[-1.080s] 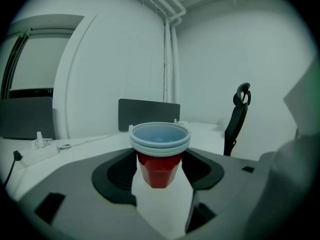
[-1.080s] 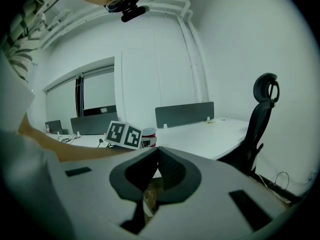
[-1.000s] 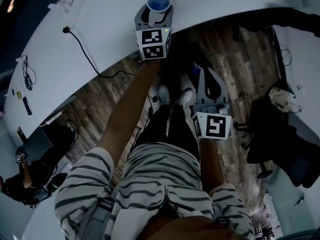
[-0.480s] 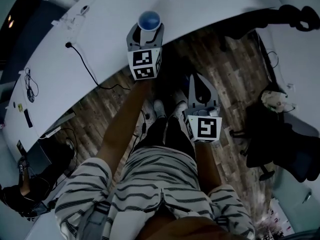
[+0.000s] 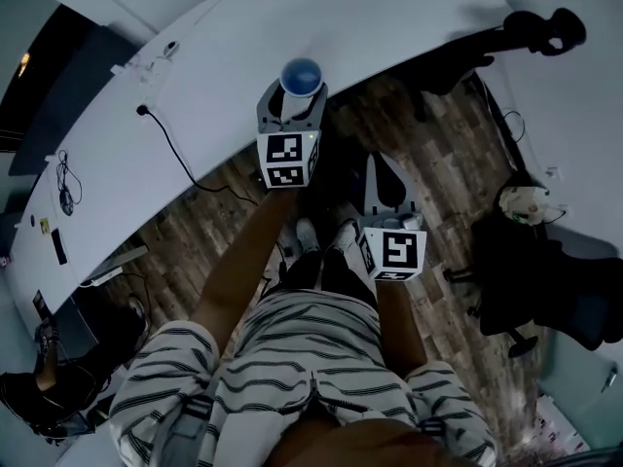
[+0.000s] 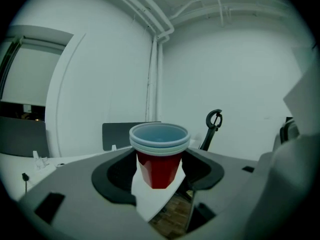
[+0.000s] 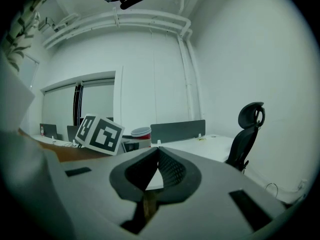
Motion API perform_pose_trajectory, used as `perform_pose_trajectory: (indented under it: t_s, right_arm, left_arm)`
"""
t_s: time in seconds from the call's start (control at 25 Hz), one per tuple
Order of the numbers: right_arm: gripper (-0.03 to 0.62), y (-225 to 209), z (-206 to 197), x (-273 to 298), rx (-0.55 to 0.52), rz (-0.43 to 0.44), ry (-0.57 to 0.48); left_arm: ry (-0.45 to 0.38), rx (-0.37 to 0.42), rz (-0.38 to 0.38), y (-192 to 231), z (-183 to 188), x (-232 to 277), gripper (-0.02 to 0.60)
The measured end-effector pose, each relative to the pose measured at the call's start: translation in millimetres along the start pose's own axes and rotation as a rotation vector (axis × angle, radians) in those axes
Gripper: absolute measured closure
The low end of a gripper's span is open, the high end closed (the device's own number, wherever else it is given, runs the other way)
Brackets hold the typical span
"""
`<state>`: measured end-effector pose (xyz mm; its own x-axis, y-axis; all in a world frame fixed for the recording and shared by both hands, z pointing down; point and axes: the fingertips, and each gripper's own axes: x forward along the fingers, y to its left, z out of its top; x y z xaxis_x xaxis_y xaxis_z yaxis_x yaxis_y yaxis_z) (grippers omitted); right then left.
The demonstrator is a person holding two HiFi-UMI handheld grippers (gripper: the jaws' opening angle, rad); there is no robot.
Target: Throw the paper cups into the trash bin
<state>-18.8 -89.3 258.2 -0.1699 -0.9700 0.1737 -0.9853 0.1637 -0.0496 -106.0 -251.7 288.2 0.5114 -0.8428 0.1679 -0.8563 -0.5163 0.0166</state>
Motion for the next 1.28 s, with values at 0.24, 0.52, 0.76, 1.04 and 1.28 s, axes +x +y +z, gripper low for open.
perform_pose_trajectory:
  t_s: [0.24,0.52,0.76,1.04,1.28]
  right_arm:
    - [0.585,-13.5,13.6,-21.1,-0.005,-0.022,-0.021]
    - [0.585,-20.9,11.7,-44.4,-0.002,-0.047,-0.008]
    - [0.585,-28.4,22.4,-58.8,0.008,-0.088,-0.03]
    - [0.585,-41.5,36.1,-69.4,0.002,-0.139,-0.06]
    - [0.585,-50.1,42.8,-78.2,0.001,-0.178,-0.077]
  left_arm:
    - [0.008,-0.004,-0.047,-30.7,9.4,-20.7,0.282]
    - [-0.004,0.007,-0.116,-67.2,28.8,-40.9,0.282]
    - [-0.019,0.01,-0.173,-89.5,43.6,-58.4,0.282]
    - [-0.042,0.018,-0.24,-115.9,56.0,-73.4,0.282]
    - [-0.036,0.027,-0.285,-134.9,56.4,-82.5,0.282]
